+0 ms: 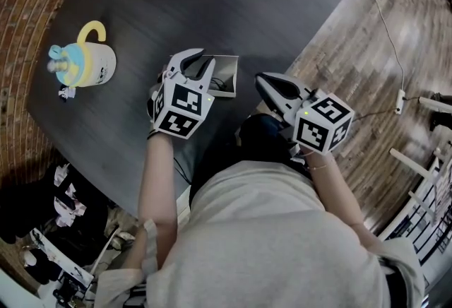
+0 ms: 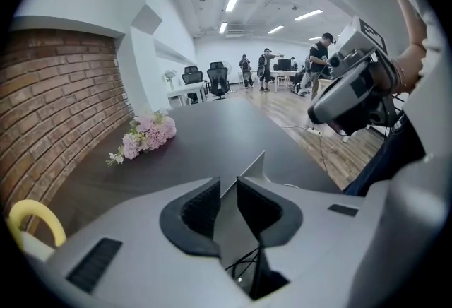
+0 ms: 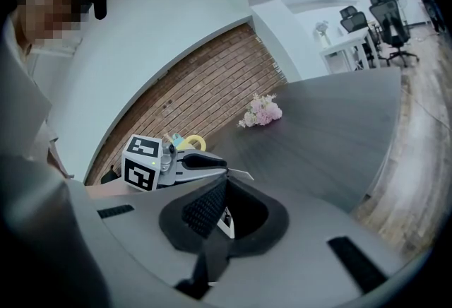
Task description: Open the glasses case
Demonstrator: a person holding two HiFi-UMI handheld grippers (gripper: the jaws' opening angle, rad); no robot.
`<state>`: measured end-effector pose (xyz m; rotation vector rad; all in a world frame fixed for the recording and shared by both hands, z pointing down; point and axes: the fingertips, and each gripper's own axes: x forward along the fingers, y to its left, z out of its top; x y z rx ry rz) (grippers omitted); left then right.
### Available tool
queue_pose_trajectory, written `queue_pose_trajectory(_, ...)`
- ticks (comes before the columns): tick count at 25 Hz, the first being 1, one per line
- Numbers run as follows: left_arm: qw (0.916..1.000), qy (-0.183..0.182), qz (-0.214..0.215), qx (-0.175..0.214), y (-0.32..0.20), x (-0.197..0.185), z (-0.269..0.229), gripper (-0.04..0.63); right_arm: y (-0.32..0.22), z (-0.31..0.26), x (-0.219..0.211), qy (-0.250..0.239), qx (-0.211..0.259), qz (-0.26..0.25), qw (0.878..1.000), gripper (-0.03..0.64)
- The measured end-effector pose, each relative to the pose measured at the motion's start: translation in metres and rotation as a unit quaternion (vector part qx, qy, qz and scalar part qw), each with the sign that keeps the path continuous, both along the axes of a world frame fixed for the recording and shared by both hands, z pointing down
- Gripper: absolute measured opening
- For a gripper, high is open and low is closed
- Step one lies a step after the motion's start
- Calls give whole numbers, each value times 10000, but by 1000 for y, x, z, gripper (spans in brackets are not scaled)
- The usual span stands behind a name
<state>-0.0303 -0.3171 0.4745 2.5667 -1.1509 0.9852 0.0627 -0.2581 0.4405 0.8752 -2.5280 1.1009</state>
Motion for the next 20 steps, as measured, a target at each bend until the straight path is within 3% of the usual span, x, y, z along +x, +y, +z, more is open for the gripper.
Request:
queue_pose_trajectory(4, 9996, 70, -269, 13, -8, -5, 0, 86, 2, 1, 0, 34, -9, 19, 10000, 8)
queue_pose_trajectory(12, 9986, 363, -391, -34, -7, -5, -1, 87, 9, 2, -6, -52, 65, 17, 10000, 8)
queue_pose_trajectory(20, 9951, 547, -729, 389, -5, -17, -25, 119, 22, -3, -11, -41, 178, 76, 9998, 8)
